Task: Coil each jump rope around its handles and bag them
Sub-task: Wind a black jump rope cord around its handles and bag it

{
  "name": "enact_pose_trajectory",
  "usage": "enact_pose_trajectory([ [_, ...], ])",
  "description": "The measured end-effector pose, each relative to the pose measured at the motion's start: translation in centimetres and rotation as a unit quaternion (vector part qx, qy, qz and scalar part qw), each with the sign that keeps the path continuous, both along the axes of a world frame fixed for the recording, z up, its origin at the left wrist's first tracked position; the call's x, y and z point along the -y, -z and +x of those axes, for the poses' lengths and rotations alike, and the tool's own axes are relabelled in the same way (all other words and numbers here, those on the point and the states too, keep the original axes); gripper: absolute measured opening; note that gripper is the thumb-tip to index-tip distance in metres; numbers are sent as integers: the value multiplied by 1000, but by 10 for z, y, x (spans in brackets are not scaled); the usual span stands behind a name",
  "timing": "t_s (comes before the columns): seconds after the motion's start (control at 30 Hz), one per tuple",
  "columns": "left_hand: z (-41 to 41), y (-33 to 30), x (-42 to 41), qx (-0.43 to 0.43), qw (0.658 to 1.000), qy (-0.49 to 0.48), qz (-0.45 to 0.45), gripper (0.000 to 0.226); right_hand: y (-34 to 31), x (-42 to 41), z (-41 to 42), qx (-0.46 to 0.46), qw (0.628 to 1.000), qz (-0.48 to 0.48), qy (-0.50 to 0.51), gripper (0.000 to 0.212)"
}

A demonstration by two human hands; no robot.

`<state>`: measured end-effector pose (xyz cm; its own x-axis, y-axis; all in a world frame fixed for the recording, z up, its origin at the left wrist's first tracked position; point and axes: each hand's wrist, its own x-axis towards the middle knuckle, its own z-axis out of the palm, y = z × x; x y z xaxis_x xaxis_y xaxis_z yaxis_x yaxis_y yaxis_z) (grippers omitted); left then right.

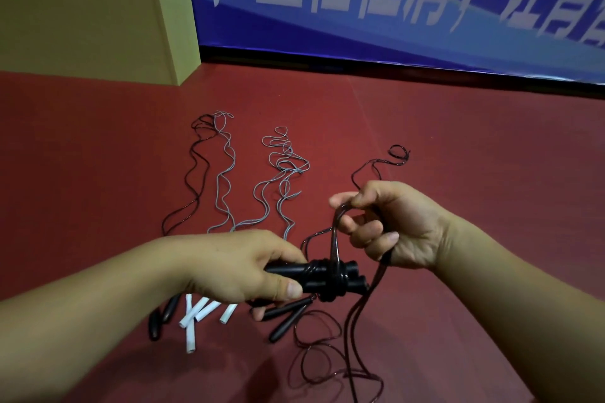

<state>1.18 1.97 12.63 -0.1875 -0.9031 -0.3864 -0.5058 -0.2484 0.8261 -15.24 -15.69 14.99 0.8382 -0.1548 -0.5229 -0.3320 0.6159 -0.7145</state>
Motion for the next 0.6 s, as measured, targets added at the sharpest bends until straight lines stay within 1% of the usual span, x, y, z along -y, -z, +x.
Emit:
enact_pose_trajectory([
  [0.1, 2, 2, -1, 0, 1000, -10, -1, 11, 1, -4, 4, 8, 999, -41, 11, 12],
  [0.17, 3, 1, -1, 3, 1000, -16, -7, 17, 5, -7, 6, 11, 996, -85, 13, 12],
  [0.2, 4, 1, -1, 10, 1000, -15, -7, 16, 7, -9, 7, 11, 994, -109, 11, 12],
  [0.27, 2, -1, -1, 16, 1000, -6, 4, 6, 12, -13, 9, 7, 989, -144, 14, 10],
  [0.37, 2, -3, -1, 21, 1000, 2, 14, 4, 20, -18, 13, 4, 985, -165, 45, 13],
  [0.47, 1, -6, 0, 32, 999, 0, 24, 4, 24, -21, 16, 21, 981, -183, 57, 13],
  [0.6, -5, -8, 2, 21, 999, -24, 39, 13, 25, -21, 18, 36, 978, -196, 59, 12],
])
